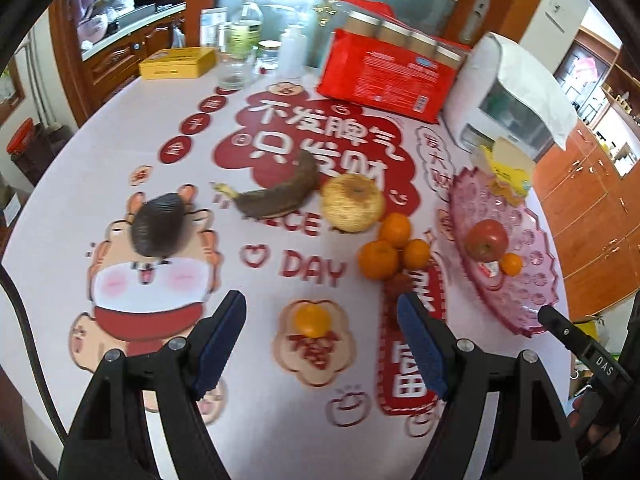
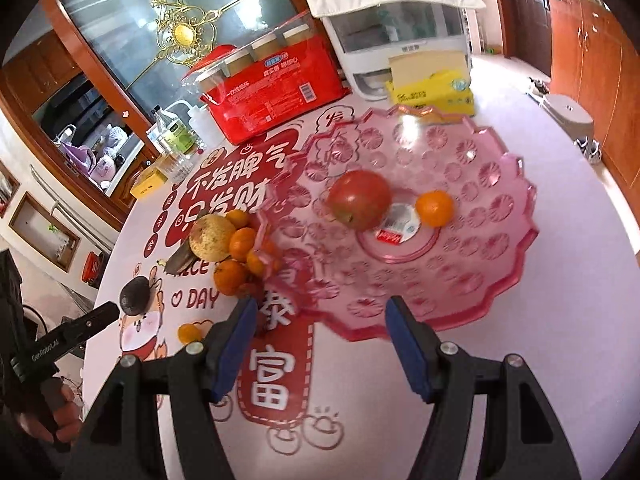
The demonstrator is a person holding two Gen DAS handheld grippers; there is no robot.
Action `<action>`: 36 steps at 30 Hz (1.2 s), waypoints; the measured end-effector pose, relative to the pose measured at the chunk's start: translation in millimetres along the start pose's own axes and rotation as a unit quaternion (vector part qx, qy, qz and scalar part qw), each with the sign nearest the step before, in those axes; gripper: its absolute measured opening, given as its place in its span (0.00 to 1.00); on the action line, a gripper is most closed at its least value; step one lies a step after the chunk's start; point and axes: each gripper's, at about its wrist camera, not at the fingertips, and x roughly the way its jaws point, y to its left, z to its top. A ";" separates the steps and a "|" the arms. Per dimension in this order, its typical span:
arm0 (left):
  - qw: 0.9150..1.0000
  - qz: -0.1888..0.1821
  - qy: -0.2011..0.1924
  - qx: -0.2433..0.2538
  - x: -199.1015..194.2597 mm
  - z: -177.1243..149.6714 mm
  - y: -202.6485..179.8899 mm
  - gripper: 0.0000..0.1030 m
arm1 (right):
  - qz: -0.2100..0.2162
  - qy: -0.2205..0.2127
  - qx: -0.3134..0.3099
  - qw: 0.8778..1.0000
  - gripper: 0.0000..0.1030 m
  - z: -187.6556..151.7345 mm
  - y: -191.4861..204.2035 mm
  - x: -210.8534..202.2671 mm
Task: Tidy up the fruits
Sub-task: 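Withdraw both open tools from the bowl back over the fruit, then close the left tool on the dark avocado while the right tool grasps a dark-red lychee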
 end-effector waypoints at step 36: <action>0.971 0.084 0.147 0.168 91.4 83.6 133.4 0.82 | -0.102 -0.019 0.017 0.994 0.65 -62.1 99.2 86.0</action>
